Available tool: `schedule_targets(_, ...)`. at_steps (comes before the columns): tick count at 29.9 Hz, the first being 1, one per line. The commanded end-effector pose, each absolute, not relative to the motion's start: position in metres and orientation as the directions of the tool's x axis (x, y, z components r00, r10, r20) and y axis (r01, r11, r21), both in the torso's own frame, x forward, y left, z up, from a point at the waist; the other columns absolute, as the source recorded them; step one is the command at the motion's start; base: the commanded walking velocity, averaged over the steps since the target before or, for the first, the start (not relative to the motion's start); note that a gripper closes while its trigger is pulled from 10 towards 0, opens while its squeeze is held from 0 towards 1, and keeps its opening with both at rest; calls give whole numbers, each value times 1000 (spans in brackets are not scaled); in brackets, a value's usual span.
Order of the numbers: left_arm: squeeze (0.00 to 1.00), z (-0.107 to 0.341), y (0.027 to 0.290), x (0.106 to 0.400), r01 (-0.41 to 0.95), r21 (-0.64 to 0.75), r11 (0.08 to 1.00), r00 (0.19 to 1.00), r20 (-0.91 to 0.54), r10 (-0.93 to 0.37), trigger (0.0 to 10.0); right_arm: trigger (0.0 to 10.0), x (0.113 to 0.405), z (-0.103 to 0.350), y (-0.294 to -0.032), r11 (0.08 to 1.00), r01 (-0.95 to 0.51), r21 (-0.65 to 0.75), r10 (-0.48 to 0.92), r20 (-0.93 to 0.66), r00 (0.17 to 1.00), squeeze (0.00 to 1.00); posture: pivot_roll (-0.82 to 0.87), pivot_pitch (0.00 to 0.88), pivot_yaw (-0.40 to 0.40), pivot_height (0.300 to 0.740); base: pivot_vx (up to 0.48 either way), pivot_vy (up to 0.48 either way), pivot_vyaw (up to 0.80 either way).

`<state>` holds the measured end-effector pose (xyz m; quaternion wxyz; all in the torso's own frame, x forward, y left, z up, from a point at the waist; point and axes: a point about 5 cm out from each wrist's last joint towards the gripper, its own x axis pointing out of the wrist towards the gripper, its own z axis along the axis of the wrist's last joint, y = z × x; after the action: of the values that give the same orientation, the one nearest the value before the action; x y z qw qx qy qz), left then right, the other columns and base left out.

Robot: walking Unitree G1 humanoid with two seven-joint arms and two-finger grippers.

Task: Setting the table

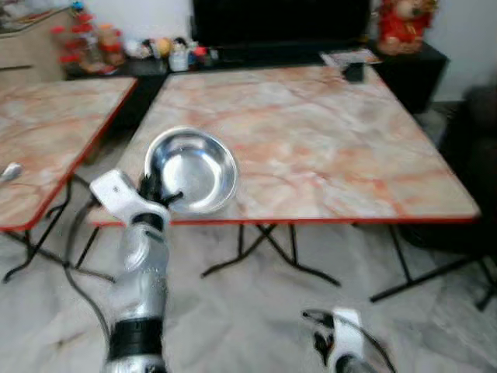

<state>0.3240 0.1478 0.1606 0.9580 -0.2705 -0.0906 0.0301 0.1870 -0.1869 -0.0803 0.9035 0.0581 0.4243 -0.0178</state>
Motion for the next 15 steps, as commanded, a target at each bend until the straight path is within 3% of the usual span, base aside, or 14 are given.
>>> schedule_targets(1,0,164,161,324,-34,-514,857,974,174,143,10000,10000,190,-80,-173,990,69,121,48,-763,645,0,-119,0,40,740,0,0,0)
schedule_targets(11,0,163,161,322,-36,-545,838,972,174,155,10000,10000,189,-81,-175,991,70,115,43,-765,642,0,-121,0,35,740,0,0,0)
schedule_targets(15,0,163,161,323,-40,-539,842,972,175,157,10000,10000,190,-80,-175,991,72,116,42,-762,646,0,-126,0,36,740,302,0,0)
